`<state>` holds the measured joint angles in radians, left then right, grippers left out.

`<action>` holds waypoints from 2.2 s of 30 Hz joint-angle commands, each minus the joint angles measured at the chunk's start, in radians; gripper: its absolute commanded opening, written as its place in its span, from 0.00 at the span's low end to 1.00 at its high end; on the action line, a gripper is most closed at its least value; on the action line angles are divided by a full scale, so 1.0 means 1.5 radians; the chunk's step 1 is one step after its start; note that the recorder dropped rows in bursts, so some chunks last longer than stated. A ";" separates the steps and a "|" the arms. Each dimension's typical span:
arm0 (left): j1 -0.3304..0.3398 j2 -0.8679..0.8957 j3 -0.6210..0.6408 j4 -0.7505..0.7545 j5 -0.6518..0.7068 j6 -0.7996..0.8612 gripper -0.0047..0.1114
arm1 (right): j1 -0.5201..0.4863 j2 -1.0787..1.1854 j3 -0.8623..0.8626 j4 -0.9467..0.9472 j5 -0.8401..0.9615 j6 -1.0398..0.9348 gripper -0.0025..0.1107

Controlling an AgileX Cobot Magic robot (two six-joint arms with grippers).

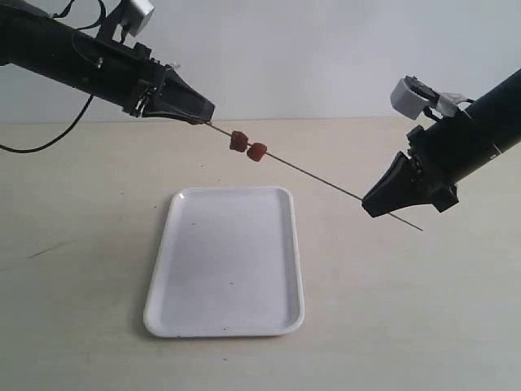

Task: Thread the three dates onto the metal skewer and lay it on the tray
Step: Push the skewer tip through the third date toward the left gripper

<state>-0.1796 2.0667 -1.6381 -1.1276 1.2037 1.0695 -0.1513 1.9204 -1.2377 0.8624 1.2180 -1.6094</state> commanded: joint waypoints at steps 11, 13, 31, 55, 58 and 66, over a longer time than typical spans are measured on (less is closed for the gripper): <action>0.027 -0.008 -0.002 -0.019 0.012 0.003 0.32 | 0.000 0.001 -0.004 -0.015 -0.004 0.030 0.02; 0.029 -0.008 -0.002 -0.023 0.012 0.003 0.32 | 0.000 0.001 -0.004 -0.015 -0.011 0.032 0.02; 0.029 -0.008 -0.002 -0.040 0.012 0.004 0.29 | 0.000 0.001 -0.004 0.034 0.002 -0.028 0.02; 0.025 -0.008 -0.002 -0.081 0.012 -0.003 0.29 | 0.000 0.001 -0.004 0.100 0.002 -0.028 0.02; 0.017 -0.008 -0.002 -0.082 0.012 -0.003 0.29 | 0.000 0.001 -0.004 0.112 0.002 -0.028 0.02; -0.024 -0.008 -0.002 -0.077 0.012 0.003 0.29 | 0.000 0.001 -0.004 0.124 0.002 -0.029 0.02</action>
<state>-0.1934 2.0667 -1.6381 -1.2335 1.2140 1.0696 -0.1513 1.9204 -1.2377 1.0118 1.2175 -1.6457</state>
